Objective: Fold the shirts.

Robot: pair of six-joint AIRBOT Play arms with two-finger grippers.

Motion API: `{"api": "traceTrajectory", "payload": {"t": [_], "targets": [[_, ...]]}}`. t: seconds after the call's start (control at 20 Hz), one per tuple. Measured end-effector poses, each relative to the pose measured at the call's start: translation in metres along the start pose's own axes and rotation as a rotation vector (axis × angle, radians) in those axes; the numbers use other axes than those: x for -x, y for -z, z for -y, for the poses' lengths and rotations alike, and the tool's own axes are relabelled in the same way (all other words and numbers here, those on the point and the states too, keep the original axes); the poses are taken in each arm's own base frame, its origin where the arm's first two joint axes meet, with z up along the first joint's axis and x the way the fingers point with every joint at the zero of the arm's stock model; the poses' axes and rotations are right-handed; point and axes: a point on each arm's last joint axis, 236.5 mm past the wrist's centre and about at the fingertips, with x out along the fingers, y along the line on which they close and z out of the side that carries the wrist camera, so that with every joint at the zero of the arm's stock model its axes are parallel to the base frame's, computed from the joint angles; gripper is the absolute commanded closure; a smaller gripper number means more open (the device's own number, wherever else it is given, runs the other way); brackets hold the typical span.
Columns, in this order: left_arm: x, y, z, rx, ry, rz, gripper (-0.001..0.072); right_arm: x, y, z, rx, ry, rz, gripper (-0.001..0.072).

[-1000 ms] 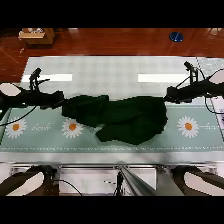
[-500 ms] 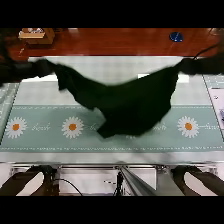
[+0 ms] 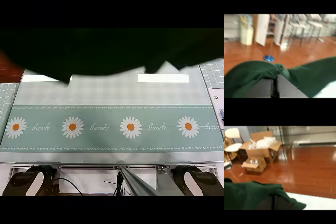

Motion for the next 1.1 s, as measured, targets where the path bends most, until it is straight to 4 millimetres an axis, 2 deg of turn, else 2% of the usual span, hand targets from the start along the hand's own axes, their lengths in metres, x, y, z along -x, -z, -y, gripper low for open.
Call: {"api": "traceTrajectory", "payload": {"t": [0.1, 0.25, 0.4, 0.5, 0.6, 0.75, 0.85, 1.0, 1.1], "targets": [[0.040, -0.003, 0.017, 0.026, -0.046, 0.014, 0.0686, 0.037, -0.001, -0.015, -0.009, 0.021, 0.004, 0.0688], [0.081, 0.016, 0.031, 0.095, -0.104, -0.047, 0.0687, 0.076, 0.019, -0.021, -0.020, 0.084, -0.072, 0.0688], [0.105, 0.058, 0.031, 0.170, -0.166, -0.209, 0.0687, 0.098, 0.047, -0.020, -0.040, 0.128, -0.183, 0.0689], [0.114, 0.081, 0.031, 0.206, -0.186, -0.303, 0.0688, 0.103, 0.059, -0.019, -0.053, 0.128, -0.237, 0.0689], [0.115, 0.101, 0.023, 0.238, -0.210, -0.380, 0.0687, 0.098, 0.071, -0.015, -0.072, 0.115, -0.306, 0.0689], [0.102, 0.144, 0.001, 0.288, -0.242, -0.545, 0.0687, 0.072, 0.110, 0.002, -0.121, 0.116, -0.484, 0.0689], [0.089, 0.185, -0.018, 0.325, -0.258, -0.680, 0.0687, 0.048, 0.153, 0.021, -0.148, 0.135, -0.649, 0.0689], [0.065, 0.252, -0.051, 0.406, -0.279, -0.853, 0.0686, 0.013, 0.230, 0.061, -0.162, 0.192, -0.916, 0.0689], [0.043, 0.287, -0.071, 0.459, -0.283, -0.903, 0.0685, -0.016, 0.265, 0.081, -0.154, 0.196, -1.010, 0.0689]]}}
